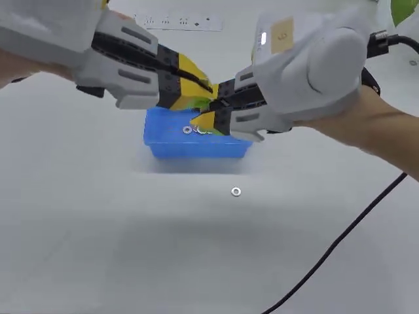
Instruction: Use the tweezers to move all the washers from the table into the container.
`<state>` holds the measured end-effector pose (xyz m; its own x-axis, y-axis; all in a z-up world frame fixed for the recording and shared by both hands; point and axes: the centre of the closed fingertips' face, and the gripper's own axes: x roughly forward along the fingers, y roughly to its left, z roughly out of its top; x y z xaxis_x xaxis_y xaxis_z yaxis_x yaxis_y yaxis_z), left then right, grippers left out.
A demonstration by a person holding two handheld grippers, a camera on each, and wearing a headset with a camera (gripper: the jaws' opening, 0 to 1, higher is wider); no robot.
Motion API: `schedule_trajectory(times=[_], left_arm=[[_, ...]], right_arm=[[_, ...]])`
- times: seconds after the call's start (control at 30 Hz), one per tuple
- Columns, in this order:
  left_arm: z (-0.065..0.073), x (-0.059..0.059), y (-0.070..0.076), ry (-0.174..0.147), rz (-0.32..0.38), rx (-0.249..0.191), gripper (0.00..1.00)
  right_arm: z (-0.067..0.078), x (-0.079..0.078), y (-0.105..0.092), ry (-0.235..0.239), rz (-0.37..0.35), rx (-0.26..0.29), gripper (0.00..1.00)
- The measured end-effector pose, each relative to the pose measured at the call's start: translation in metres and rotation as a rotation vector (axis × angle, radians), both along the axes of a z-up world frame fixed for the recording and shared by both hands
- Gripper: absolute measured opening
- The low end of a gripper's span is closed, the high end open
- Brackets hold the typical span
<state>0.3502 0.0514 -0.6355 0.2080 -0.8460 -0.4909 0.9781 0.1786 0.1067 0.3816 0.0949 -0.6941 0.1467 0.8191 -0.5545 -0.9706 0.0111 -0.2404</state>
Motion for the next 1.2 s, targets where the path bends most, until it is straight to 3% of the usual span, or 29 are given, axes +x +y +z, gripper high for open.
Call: schedule_trajectory(times=[0.03, 0.13, 0.17, 0.2, 0.33, 0.43, 0.7, 1.0, 1.2], left_arm=[[-0.001, 0.002, -0.002, -0.002, 0.000, -0.003, 0.07], [-0.004, -0.006, -0.002, 0.000, -0.002, -0.004, 0.07], [-0.008, 0.006, -0.004, 0.005, -0.002, -0.004, 0.07], [-0.015, 0.035, -0.007, 0.009, -0.003, -0.005, 0.07], [-0.033, 0.055, -0.012, 0.013, -0.020, 0.006, 0.07], [-0.042, 0.062, -0.016, 0.028, -0.022, 0.005, 0.07], [-0.068, 0.070, -0.024, 0.048, -0.023, 0.012, 0.07], [-0.082, 0.067, -0.024, 0.072, -0.029, 0.034, 0.07], [-0.086, 0.066, -0.024, 0.087, -0.018, 0.027, 0.07]], right_arm=[[-0.001, 0.005, 0.000, 0.002, -0.007, 0.004, 0.09], [-0.006, 0.015, -0.002, 0.010, -0.024, 0.005, 0.09], [-0.011, 0.019, -0.003, 0.015, -0.029, 0.002, 0.09], [-0.014, 0.022, -0.004, 0.017, -0.035, -0.001, 0.09], [-0.030, 0.033, -0.008, 0.042, -0.055, -0.017, 0.09], [-0.040, 0.037, -0.010, 0.058, -0.060, -0.024, 0.09], [-0.066, 0.040, -0.015, 0.098, -0.074, -0.050, 0.09], [-0.079, 0.036, -0.016, 0.132, -0.073, -0.050, 0.09], [-0.083, 0.035, -0.017, 0.130, -0.076, -0.058, 0.10]])
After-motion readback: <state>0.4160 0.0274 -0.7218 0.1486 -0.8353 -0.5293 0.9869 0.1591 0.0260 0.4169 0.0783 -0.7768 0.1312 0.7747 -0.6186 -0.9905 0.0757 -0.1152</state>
